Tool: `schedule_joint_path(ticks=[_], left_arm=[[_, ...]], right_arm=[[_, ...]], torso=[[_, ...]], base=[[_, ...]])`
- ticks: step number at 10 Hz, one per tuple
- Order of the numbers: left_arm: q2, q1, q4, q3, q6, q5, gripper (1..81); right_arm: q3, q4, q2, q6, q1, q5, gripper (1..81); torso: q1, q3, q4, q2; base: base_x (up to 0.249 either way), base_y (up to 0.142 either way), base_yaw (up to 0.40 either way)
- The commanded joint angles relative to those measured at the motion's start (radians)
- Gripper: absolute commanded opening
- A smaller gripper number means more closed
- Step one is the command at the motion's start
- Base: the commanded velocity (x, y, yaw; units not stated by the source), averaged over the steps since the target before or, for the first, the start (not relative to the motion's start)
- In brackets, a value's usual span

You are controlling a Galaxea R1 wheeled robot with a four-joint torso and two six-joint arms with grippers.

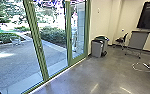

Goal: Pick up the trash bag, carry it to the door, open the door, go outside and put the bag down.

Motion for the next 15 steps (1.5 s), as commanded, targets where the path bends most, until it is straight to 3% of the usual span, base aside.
schedule_joint_path(ticks=[1, 3, 7, 15], left_arm=[[0.004, -0.045, 0.008, 0.005, 0.004, 0.067, 1.0], [0.001, -0.039, 0.006, 0.005, 0.004, 0.049, 1.0], [0.013, -0.014, 0.023, 0.005, 0.004, -0.063, 1.0], [0.018, -0.008, 0.026, 0.005, 0.004, -0.064, 1.0]], right_arm=[[0.005, -0.011, 0.006, -0.002, 0.041, -0.054, 81.1], [0.003, -0.011, 0.004, -0.002, 0.04, -0.054, 81.1], [-0.021, -0.013, 0.004, -0.003, 0.038, -0.055, 81.1], [-0.018, -0.017, 0.008, -0.037, 0.026, -0.055, 81.1]], torso=[[0.0, 0.0, 0.0, 0.0], [0.0, 0.0, 0.0, 0.0], [0.0, 0.0, 0.0, 0.0], [0.0, 0.0, 0.0, 0.0]], base=[[0.171, 0.0, 0.0], [0.171, 0.0, 0.0], [0.171, 0.0, 0.0], [0.171, 0.0, 0.0]])
